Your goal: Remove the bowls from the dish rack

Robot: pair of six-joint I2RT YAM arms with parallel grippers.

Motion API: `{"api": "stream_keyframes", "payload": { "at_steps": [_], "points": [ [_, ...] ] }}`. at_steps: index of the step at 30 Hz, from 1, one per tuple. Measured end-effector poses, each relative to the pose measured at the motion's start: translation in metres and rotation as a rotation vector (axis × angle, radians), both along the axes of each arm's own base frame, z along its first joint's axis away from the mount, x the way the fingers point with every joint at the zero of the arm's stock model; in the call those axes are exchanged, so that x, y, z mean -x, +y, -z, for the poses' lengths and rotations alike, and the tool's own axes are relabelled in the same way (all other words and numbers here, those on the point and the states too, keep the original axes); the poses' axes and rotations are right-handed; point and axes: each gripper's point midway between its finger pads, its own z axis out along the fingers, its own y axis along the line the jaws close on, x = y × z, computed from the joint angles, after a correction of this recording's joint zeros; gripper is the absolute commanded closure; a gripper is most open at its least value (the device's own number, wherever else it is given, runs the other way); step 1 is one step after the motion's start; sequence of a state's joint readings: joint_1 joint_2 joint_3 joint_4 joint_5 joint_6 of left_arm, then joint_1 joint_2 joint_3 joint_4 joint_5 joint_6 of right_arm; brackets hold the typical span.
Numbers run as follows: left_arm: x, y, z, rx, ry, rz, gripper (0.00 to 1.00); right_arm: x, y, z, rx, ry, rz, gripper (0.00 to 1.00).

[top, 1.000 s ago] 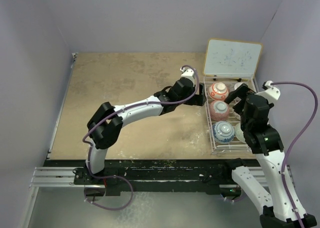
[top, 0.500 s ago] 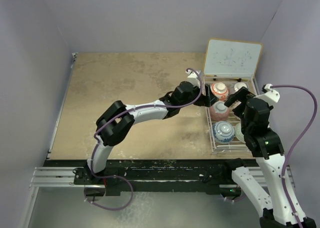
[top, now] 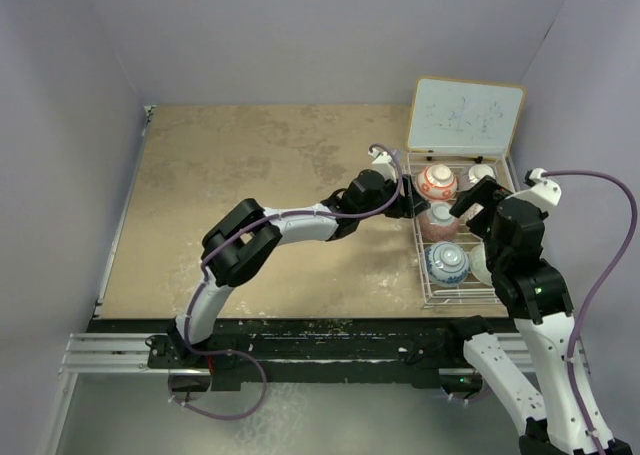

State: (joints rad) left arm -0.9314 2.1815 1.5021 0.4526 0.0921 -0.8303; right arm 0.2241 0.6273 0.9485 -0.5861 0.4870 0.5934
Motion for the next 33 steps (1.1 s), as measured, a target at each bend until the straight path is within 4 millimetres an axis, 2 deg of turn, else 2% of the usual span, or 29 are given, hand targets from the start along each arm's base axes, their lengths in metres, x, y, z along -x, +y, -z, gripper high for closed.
{"api": "stream_keyframes", "payload": {
  "at_steps": [4, 16, 20, 26, 33],
  "points": [
    [-0.001, -0.001, -0.001, 0.015, -0.005, 0.003, 0.42, 0.000, 0.001, 0.000, -0.001, 0.002, -0.008, 0.08],
    [0.000, -0.009, 0.018, 0.060, 0.027, 0.032, 0.44, 0.001, 0.004, 0.001, -0.005, 0.006, -0.023, 0.09],
    [0.004, -0.013, 0.027, 0.077, 0.048, 0.062, 0.57, 0.002, 0.005, 0.001, -0.009, 0.003, -0.034, 0.10],
    [0.005, -0.013, 0.023, 0.114, 0.066, 0.067, 0.77, 0.002, 0.007, 0.004, -0.011, 0.009, -0.040, 0.11],
    [0.005, -0.009, 0.024, 0.158, 0.093, 0.049, 0.85, -0.005, 0.020, 0.013, -0.026, 0.039, -0.109, 0.06]
  ]
}}
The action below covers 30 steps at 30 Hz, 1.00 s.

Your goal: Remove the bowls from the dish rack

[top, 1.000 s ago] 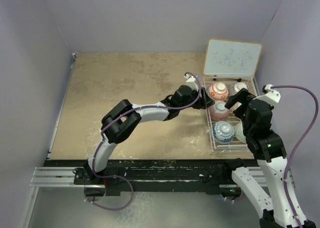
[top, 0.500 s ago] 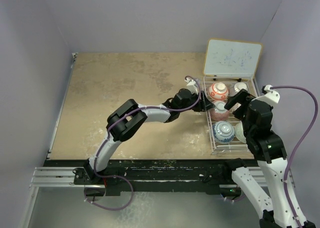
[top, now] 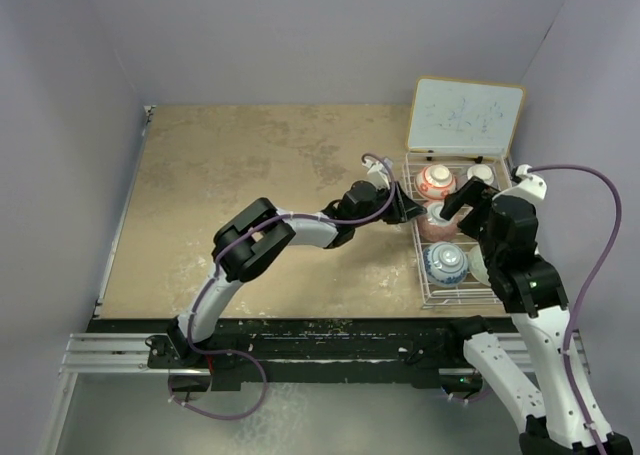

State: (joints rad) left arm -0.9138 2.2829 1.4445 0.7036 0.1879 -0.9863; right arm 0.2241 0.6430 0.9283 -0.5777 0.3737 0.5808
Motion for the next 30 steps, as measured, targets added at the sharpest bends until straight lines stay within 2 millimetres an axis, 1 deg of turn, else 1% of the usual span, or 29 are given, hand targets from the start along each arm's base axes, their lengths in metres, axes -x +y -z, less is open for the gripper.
{"api": "stream_keyframes", "payload": {
  "at_steps": [5, 11, 16, 22, 24, 27, 30],
  "points": [
    [0.002, 0.012, 0.000, 0.011, 0.001, -0.020, 0.86, -0.006, 0.006, 0.006, -0.001, 0.025, -0.030, 0.00],
    [0.002, 0.042, 0.000, 0.000, 0.019, -0.046, 0.86, -0.018, 0.014, 0.014, 0.000, 0.042, -0.059, 0.00],
    [-0.001, 0.077, 0.001, -0.016, 0.032, -0.078, 0.86, -0.030, 0.022, 0.027, -0.008, 0.079, -0.087, 0.01],
    [-0.011, 0.123, 0.001, -0.048, 0.041, -0.134, 0.85, -0.042, 0.035, 0.058, -0.021, 0.155, -0.138, 0.02],
    [-0.014, 0.138, 0.001, -0.063, 0.038, -0.160, 0.85, -0.044, 0.037, 0.060, -0.025, 0.159, -0.144, 0.03],
    [-0.021, 0.163, 0.002, -0.086, 0.040, -0.197, 0.85, -0.048, 0.040, 0.064, -0.031, 0.164, -0.155, 0.06],
    [-0.029, 0.185, 0.002, -0.089, 0.049, -0.225, 0.84, -0.053, 0.047, 0.067, -0.046, 0.163, -0.182, 0.07]
  ]
}}
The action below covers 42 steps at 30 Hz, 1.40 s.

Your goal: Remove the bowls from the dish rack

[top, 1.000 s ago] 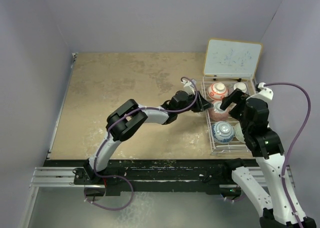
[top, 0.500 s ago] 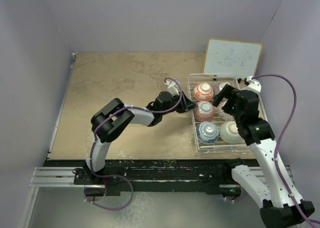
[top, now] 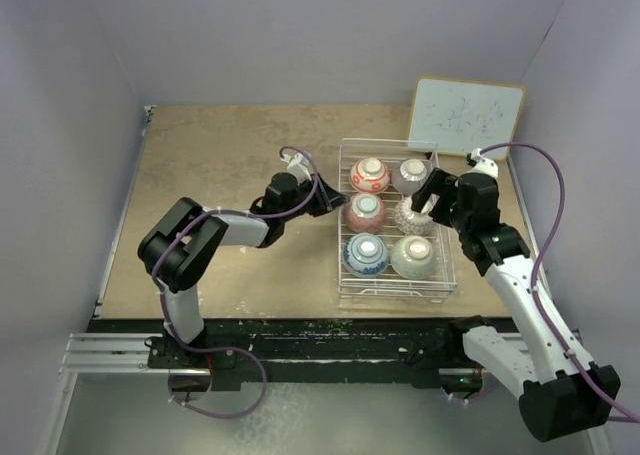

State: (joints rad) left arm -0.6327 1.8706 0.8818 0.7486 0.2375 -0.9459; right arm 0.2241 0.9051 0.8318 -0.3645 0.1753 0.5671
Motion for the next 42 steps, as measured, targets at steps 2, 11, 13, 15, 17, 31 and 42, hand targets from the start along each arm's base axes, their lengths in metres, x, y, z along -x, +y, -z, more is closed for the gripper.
{"api": "stream_keyframes", "payload": {
  "at_steps": [2, 11, 13, 15, 17, 31, 42],
  "points": [
    [-0.008, 0.016, -0.001, -0.005, 0.001, -0.026, 0.84, -0.001, 0.004, 0.003, -0.012, 0.003, -0.017, 0.07],
    [-0.039, 0.082, -0.001, -0.019, -0.004, -0.159, 0.84, -0.005, 0.019, 0.008, -0.063, -0.006, -0.077, 0.10],
    [-0.041, 0.094, -0.001, -0.019, -0.002, -0.180, 0.84, -0.005, 0.022, 0.012, -0.074, -0.002, -0.088, 0.11],
    [-0.042, 0.104, -0.001, -0.020, 0.001, -0.198, 0.84, -0.004, 0.023, 0.018, -0.079, 0.009, -0.091, 0.13],
    [-0.043, 0.113, -0.001, -0.019, 0.004, -0.214, 0.84, -0.004, 0.025, 0.025, -0.085, 0.022, -0.093, 0.13],
    [-0.037, 0.177, 0.000, -0.029, 0.021, -0.341, 0.83, -0.004, 0.053, 0.047, -0.145, 0.061, -0.203, 0.40],
    [-0.033, 0.183, 0.000, -0.015, -0.006, -0.366, 0.85, 0.015, 0.109, 0.082, -0.054, 0.169, -0.332, 0.62]
  ]
}}
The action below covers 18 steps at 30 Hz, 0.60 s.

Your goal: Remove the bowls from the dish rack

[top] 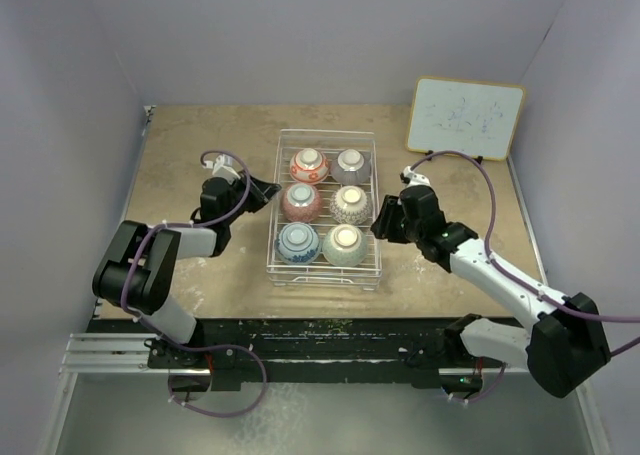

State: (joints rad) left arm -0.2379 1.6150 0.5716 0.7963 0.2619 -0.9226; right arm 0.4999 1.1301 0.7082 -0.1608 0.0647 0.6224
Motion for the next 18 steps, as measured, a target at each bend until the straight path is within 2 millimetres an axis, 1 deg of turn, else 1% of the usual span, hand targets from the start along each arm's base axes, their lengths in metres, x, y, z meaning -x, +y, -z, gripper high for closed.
{"api": "stream_keyframes", "payload": {
  "at_steps": [2, 4, 6, 9, 10, 18],
  "points": [
    [0.000, 0.000, 0.000, 0.001, 0.000, -0.001, 0.85, 0.001, 0.001, 0.007, 0.025, 0.017, 0.003, 0.71],
    [0.002, 0.001, 0.000, 0.000, 0.000, -0.005, 0.85, 0.001, 0.001, 0.011, 0.044, 0.031, 0.011, 0.78],
    [0.003, 0.003, 0.000, -0.002, 0.002, -0.010, 0.85, 0.000, 0.001, 0.012, 0.050, 0.039, 0.020, 0.84],
    [0.006, 0.005, 0.000, -0.010, 0.007, -0.018, 0.84, -0.003, 0.004, 0.010, 0.058, 0.041, 0.016, 0.99],
    [0.007, 0.007, 0.000, -0.015, 0.009, -0.022, 0.83, -0.003, 0.004, 0.009, 0.065, 0.045, 0.019, 1.00],
    [0.018, 0.014, 0.001, -0.034, 0.020, -0.043, 0.83, -0.011, 0.003, 0.009, 0.130, 0.079, 0.034, 1.00]
  ]
}}
